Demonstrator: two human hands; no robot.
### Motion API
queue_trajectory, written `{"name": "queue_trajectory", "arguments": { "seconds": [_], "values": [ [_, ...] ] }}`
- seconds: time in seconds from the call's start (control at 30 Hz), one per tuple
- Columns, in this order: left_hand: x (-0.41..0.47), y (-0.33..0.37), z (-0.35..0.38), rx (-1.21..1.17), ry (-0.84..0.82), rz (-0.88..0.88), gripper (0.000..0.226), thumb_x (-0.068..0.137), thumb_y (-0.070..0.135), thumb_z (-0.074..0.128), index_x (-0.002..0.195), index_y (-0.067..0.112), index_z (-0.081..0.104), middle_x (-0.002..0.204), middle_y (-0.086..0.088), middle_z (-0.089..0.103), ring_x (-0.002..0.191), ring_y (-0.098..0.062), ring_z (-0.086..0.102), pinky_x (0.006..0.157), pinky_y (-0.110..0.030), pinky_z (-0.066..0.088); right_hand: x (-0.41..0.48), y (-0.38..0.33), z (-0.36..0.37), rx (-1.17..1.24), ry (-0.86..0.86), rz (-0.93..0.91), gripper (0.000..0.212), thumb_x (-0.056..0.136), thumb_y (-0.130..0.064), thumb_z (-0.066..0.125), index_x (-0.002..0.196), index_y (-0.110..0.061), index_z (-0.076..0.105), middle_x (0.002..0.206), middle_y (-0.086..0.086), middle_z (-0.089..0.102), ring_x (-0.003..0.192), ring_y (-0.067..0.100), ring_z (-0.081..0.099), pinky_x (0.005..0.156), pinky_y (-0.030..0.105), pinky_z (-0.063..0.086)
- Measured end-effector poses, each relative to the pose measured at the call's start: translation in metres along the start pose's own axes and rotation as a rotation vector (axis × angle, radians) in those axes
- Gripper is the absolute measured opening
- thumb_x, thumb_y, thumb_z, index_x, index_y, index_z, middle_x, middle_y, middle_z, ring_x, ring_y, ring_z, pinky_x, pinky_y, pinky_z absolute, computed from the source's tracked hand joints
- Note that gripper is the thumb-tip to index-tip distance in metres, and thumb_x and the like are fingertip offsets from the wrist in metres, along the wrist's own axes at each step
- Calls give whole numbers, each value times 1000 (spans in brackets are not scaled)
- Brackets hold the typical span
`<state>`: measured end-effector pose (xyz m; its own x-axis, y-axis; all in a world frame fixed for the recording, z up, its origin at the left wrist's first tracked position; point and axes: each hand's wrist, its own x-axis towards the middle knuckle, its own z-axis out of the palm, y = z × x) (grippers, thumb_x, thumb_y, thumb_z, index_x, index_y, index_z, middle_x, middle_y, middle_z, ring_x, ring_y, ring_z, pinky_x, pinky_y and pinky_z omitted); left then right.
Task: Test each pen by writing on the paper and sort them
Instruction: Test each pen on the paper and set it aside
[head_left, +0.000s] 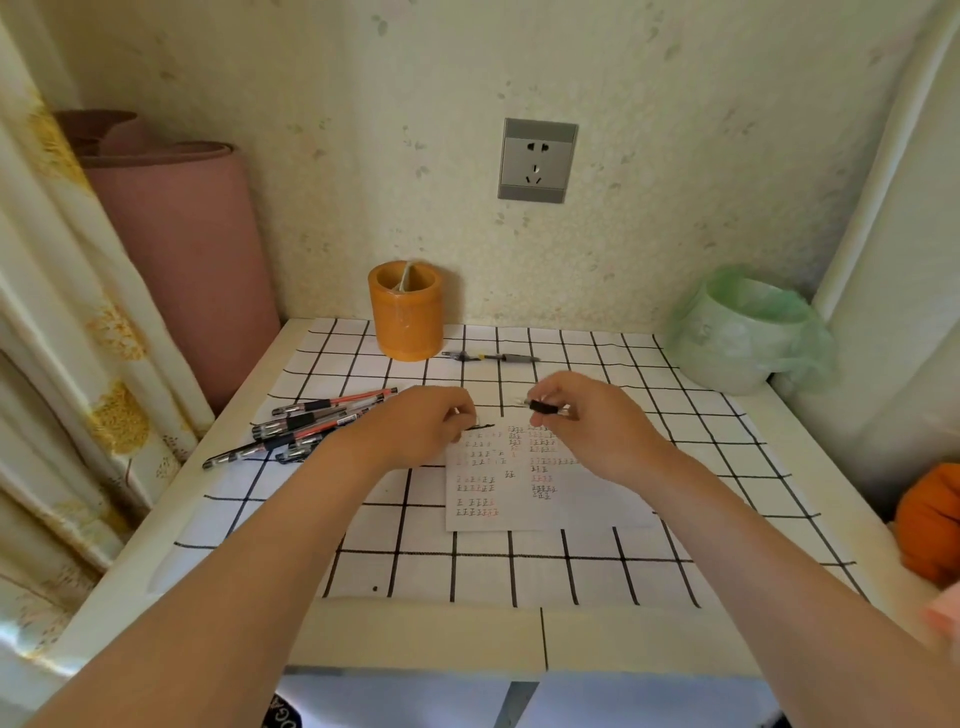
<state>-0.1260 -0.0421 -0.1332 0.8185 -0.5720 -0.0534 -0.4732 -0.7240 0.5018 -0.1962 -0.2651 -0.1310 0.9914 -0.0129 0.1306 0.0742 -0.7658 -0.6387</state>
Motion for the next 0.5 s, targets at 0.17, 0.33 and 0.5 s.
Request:
{"name": "queue_trajectory", "arguments": {
  "seconds": [0.17,0.33,0.5],
  "values": [
    [-1,1,-1,-40,17,-16,18,102,26,46,111,26,62,101,11,62,93,-7,55,69,-15,38,-2,-3,8,-241,-15,-92,23,94,-20,60,109,-35,69,108,-17,65,93,7,58,81,27,48],
    [-2,3,0,-56,3,29,18,101,27,48,113,26,62,108,10,64,100,-7,57,79,-19,43,-1,-6,9,-210,-4,-113,25,95,-19,59,112,-32,70,110,-15,66,102,10,61,88,30,49],
    [-2,7,0,-89,8,39,16,100,29,49,110,30,62,103,14,62,95,-3,56,72,-13,40,-1,-7,14,-184,-5,-115,25,95,-20,58,114,-32,70,107,-16,65,96,6,58,84,26,47]
  ]
}}
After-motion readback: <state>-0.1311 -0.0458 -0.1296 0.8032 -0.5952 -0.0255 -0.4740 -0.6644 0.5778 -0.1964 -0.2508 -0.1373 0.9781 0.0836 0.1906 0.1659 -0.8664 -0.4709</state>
